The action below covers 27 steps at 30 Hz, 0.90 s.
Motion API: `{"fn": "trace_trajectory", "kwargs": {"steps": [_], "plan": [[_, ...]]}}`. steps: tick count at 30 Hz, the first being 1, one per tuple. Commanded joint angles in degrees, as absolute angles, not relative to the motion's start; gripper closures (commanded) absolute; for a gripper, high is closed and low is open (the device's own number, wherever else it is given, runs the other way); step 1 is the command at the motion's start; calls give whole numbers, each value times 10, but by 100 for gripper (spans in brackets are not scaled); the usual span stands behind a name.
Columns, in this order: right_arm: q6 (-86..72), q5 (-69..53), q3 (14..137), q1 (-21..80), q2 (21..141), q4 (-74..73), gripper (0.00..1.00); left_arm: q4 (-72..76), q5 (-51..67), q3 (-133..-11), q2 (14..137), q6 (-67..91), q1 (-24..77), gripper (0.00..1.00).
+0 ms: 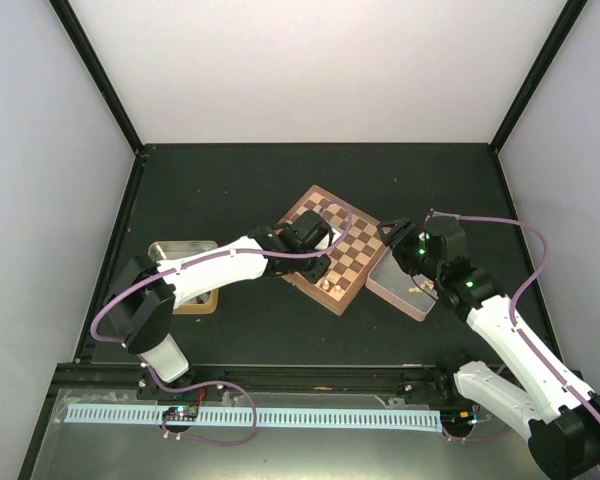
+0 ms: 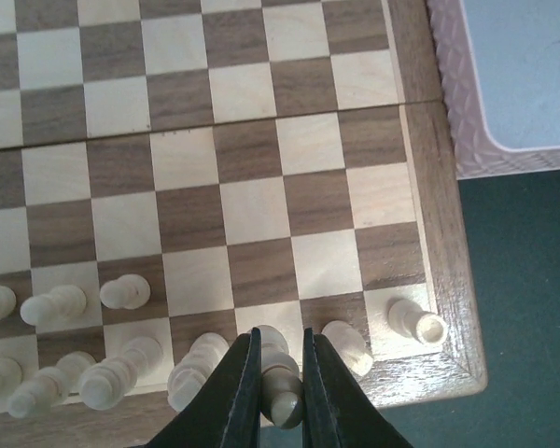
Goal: Set up the chess pieces on the board
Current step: Place the chess piece on the chessboard.
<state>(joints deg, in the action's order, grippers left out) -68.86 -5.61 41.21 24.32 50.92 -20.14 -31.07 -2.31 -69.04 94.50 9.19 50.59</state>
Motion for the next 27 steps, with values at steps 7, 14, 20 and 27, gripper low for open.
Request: {"fn": "trace_trajectory", "kwargs": {"steps": [7,14,20,27], "plan": [[-668,-54,420,240,522,-196,35,-258,-8,-626,929,122,504,99],[-667,-66,423,240,529,-197,35,-231,-3,-613,935,116,505,99],[-669,-63,423,239,525,-199,35,-218,0,-609,941,113,504,98],[-667,-61,425,240,520,-203,35,-217,-2,-607,949,114,504,95]]}}
